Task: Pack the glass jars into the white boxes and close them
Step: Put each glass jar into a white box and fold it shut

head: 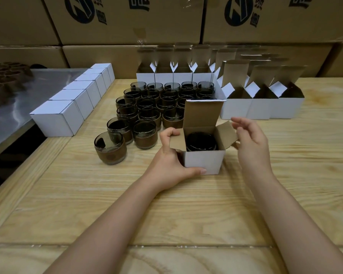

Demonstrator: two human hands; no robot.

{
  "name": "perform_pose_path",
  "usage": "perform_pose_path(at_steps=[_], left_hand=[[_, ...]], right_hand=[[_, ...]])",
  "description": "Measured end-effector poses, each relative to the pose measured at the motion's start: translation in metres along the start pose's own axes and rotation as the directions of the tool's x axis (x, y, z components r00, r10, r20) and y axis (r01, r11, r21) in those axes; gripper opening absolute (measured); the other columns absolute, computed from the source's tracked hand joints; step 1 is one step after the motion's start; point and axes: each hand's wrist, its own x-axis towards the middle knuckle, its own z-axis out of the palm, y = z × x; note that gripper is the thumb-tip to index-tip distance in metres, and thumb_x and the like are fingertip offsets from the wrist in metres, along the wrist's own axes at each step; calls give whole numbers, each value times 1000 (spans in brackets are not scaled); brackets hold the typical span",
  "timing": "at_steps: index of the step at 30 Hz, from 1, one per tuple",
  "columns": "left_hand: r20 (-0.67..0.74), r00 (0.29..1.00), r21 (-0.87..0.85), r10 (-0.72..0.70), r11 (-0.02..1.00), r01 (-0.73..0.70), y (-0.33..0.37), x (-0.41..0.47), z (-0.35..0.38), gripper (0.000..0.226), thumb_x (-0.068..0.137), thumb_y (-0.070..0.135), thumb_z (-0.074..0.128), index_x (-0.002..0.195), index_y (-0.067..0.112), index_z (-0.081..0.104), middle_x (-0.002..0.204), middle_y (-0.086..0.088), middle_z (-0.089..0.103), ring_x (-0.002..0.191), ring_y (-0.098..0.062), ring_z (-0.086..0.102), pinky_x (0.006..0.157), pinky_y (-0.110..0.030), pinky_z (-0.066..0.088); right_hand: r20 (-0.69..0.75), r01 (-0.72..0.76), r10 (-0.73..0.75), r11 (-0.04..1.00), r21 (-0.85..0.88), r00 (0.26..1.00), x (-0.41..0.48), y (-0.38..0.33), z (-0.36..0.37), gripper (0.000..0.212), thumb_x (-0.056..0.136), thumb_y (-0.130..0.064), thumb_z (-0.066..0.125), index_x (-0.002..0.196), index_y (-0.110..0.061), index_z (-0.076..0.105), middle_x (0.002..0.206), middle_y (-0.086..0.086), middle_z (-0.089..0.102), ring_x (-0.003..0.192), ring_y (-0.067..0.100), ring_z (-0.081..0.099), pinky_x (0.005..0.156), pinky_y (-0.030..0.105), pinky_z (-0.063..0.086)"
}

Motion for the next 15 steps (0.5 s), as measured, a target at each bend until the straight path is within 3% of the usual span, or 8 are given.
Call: perform_pose_path(at_steps=[3,6,11,15], left_hand=[[6,1000,3,15,1000,-15,1,0,0,97,59,27,91,104,62,12,111,21,46,96,19,53,77,-1,41],[4,999,1,40,999,-40,2,-1,1,96,59,25,92,111,51,14,115,24,43,98,17,54,79,-3,41],[-15,997,21,76,997,-75,6,-3,1,105,60,27,92,121,52,10,116,30,41,93,9,59,80,-13,50],[-25,996,26,91,996,-90,6,-4,1,110,61,26,91,130,46,7,115,24,49,93,12,60,78,-9,48]], right_hand=[[219,-252,194,927,279,956,4,8,-4,19,97,-21,48,111,-26,60,92,-10,69,81,0,63,65,20,48],[336,-271,195,942,196,921,2,16,5,22,95,-20,54,114,-29,59,105,-11,68,100,7,63,78,27,51],[311,-279,214,942,184,926,-2,16,13,31,93,-7,54,120,-22,57,112,-3,65,104,19,62,85,35,51],[296,-255,193,948,189,936,-1,17,12,34,94,-6,52,121,-27,55,121,0,61,117,23,56,100,41,46]])
